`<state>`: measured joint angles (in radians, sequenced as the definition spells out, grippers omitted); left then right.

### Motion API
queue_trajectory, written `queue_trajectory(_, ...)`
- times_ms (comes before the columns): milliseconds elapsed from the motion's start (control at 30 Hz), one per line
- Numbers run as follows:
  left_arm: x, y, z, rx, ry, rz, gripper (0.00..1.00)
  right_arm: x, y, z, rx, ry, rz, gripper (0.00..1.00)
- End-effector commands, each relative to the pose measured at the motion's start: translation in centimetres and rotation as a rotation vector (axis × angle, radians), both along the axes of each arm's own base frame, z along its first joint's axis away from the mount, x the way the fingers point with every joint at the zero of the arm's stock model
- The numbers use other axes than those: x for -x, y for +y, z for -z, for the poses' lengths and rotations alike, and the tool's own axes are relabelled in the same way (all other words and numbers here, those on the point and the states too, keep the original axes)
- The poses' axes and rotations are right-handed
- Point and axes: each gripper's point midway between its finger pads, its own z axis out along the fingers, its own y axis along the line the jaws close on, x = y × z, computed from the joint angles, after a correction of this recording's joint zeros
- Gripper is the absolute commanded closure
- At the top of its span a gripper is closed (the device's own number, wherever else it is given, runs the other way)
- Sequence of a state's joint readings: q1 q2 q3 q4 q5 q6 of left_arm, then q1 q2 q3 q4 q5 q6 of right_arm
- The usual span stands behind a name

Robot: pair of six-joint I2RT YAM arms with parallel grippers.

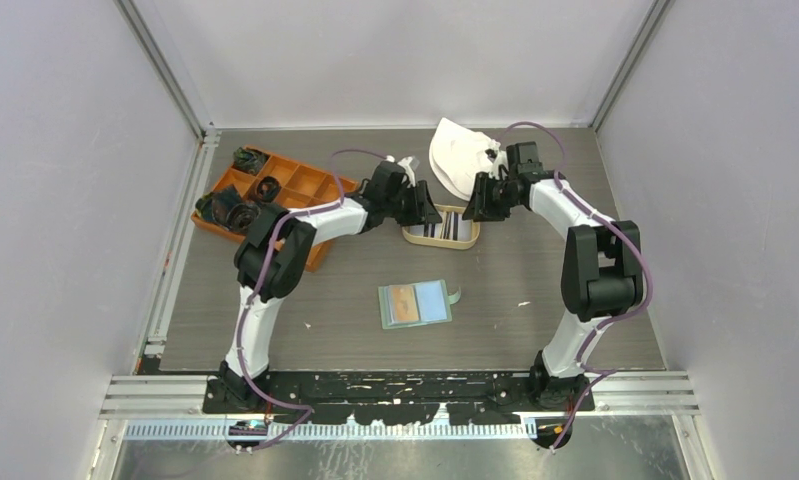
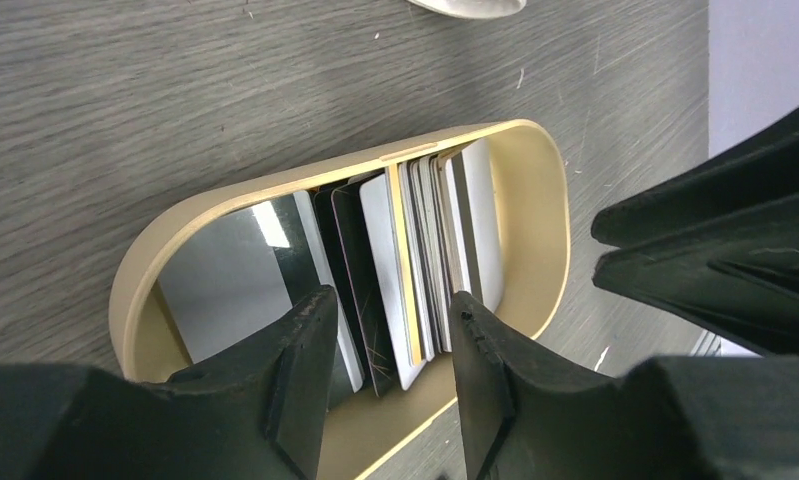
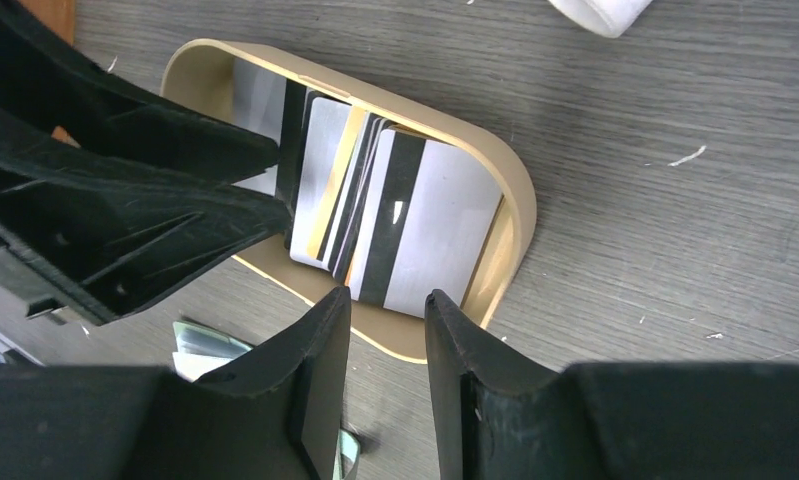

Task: Put the credit cards into the card holder
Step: Pick up the credit card from the storage box.

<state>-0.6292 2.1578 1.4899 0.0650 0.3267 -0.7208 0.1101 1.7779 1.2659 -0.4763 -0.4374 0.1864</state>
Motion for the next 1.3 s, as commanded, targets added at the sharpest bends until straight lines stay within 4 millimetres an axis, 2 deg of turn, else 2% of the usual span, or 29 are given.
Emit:
queue_trajectory(0,-0.4,-1.2,-0.7,0.017,-0.01,0.03,0.54,-0.7,0.8,-2.7,-0.034,-0.071,-0.028,0.61)
queue_trajectory(167,-0.5,-1.7,-0.7,0.031,0.001,0.037,0.56,-0.6,0.9,-2.7,-0.038,-0.065,-0.032,0.61)
queue_trajectory(367,-0.4,-2.5,-0.9,0.06,0.013,0.053,0.66,-0.6,0.9,-2.7,-0.04,-0.062,-0.036,0.61)
queue_trajectory(833,-0.3,-4.1,-2.9,0.188,0.02,0.071,0.76,-0.5,1.0,-2.7,-0.042,-0.061,-0.043,0.61)
queue_trajectory(1000,-0.3,-4.6,-3.2,0.225,0.03,0.076,0.75,-0.5,1.0,-2.7,-0.043,-0.061,-0.044,0.61)
queue_trajectory(1267,0.0,-5.5,-2.0,0.233,0.085,0.104,0.62,-0.5,1.1,-2.7,-0.049,-0.055,-0.046,0.61)
